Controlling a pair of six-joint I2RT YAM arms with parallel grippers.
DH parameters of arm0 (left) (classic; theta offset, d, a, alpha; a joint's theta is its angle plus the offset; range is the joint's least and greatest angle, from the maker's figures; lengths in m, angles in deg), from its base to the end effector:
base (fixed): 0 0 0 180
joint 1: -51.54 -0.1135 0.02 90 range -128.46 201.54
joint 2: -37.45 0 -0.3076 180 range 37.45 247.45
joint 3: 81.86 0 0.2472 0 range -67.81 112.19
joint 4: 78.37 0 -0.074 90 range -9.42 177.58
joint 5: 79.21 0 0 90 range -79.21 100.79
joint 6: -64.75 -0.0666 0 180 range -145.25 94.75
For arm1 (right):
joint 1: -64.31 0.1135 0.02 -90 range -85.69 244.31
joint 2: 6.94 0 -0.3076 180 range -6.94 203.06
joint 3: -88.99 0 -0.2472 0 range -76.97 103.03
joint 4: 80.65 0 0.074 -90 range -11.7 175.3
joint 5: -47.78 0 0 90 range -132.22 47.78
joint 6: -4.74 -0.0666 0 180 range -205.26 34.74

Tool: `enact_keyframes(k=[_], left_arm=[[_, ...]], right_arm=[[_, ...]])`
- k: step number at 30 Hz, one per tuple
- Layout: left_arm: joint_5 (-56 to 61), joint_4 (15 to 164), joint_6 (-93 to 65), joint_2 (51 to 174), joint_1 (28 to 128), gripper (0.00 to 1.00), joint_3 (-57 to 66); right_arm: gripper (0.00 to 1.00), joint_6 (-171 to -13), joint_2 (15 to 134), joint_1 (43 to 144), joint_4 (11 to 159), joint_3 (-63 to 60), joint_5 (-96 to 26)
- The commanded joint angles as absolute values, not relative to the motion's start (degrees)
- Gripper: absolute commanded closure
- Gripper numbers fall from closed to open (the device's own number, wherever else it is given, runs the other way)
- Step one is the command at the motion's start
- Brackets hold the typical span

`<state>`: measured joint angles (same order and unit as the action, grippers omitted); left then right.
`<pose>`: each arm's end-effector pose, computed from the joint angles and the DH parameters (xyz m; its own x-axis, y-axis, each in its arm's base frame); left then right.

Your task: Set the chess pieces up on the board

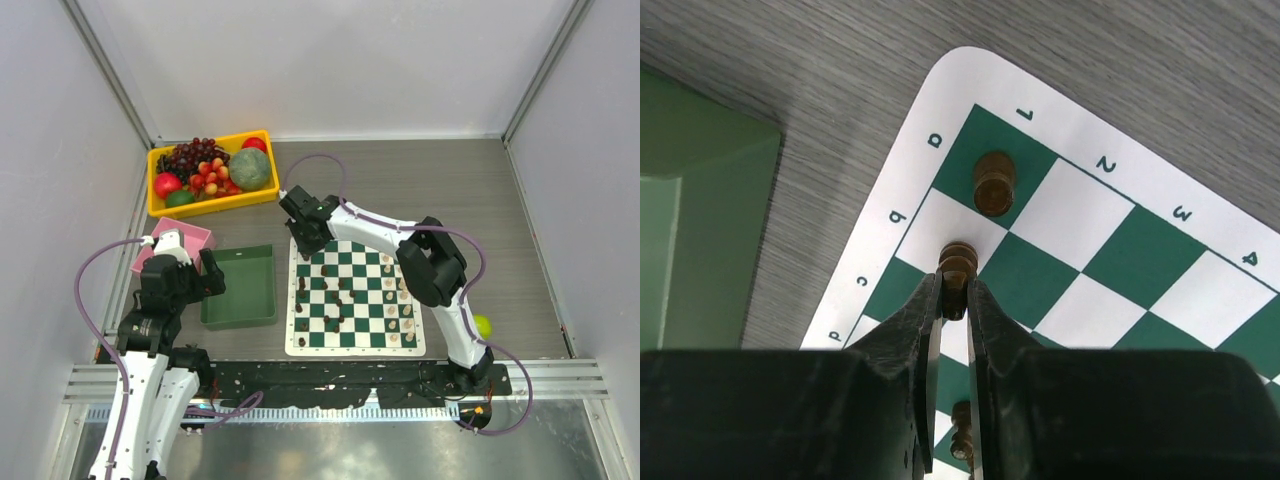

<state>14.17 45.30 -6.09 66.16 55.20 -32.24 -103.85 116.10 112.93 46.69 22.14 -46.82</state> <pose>0.0957 -0.0022 0.2681 -0.5515 -0.2930 -0.7810 -0.1749 0.9561 -0.2352 0.3319 0.3686 0.2043 -0.7867 -0.4122 -0.4596 -0.4987 0.8631 0.0795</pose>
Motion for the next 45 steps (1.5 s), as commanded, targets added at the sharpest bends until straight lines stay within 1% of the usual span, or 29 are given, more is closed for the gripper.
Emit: enact_keyframes(k=[1, 16, 27, 37, 39, 45], left_arm=[[13.6, 46.6, -6.3, 66.2, 55.1, 0.01, -31.4], [13.4, 46.6, -6.3, 66.2, 55.1, 0.01, -31.3], [13.6, 46.6, -6.3, 65.9, 55.1, 0.01, -31.4], [13.4, 46.6, -6.3, 65.8, 55.1, 0.01, -31.4], [13.6, 46.6, -6.3, 65.8, 55.1, 0.01, -31.4], [13.6, 46.6, -6.3, 65.8, 55.1, 0.01, -31.4]], right_arm=[[0.84, -104.3, 116.5, 113.2, 47.4, 24.8, -48.0], [0.83, -104.5, 117.7, 113.4, 47.3, 25.0, -48.1], [0.78, -104.2, 117.8, 113.7, 47.2, 25.4, -47.0], [0.66, -103.9, 114.9, 113.6, 46.1, 26.0, -47.8], [0.6, -103.6, 113.8, 113.6, 45.9, 25.9, -48.3], [0.53, -103.9, 110.4, 113.6, 45.4, 23.7, -49.8]])
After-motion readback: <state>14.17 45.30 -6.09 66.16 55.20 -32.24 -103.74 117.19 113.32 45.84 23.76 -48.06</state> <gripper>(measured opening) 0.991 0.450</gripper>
